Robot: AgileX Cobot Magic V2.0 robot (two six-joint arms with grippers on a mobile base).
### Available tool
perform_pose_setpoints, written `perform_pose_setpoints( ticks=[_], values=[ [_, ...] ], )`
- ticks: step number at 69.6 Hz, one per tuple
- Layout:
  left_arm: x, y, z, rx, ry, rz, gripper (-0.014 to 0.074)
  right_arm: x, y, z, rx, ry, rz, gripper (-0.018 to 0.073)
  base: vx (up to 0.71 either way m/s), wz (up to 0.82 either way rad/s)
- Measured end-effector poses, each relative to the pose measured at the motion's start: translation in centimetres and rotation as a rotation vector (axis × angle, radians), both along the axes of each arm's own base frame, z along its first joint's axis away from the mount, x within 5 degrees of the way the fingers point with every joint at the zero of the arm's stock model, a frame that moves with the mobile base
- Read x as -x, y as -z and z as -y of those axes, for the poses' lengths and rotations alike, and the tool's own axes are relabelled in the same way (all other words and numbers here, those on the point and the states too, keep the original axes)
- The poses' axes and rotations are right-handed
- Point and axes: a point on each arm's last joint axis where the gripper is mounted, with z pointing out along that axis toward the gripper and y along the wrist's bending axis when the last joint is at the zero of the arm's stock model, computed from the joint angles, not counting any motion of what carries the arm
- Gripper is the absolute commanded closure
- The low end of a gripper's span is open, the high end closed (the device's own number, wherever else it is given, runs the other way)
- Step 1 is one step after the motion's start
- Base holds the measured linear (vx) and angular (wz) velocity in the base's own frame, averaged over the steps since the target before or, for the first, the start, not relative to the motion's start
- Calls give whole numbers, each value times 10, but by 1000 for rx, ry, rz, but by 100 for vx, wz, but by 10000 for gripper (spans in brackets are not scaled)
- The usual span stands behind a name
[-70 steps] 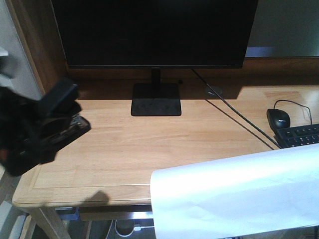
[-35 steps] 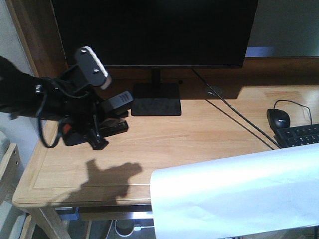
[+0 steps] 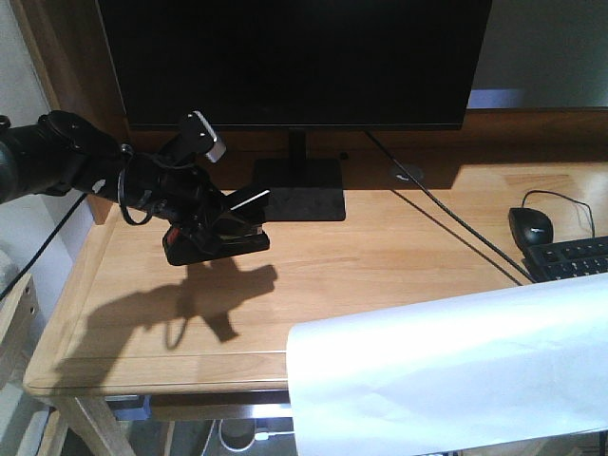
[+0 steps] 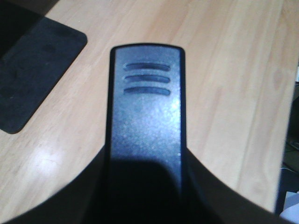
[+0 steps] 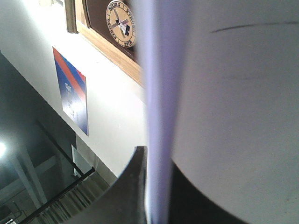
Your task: Grab stapler and paper to desk for stapling
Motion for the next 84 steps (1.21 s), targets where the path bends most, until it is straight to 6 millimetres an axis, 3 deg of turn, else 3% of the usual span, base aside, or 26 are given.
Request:
perform_pose_setpoints(
  ticks=[18, 49, 69, 84],
  values=[
    [-30, 41, -14, 39, 157, 48, 603, 0, 0, 0, 0, 0, 0, 565, 0, 0],
    [-45, 105, -11, 161, 273, 152, 602, 0, 0, 0, 0, 0, 0, 565, 0, 0],
    [-51, 115, -13, 124, 225, 163, 578, 0, 0, 0, 0, 0, 0, 565, 0, 0],
    [-53, 116, -14, 109, 211, 170, 497, 0, 0, 0, 0, 0, 0, 565, 0, 0]
  ],
)
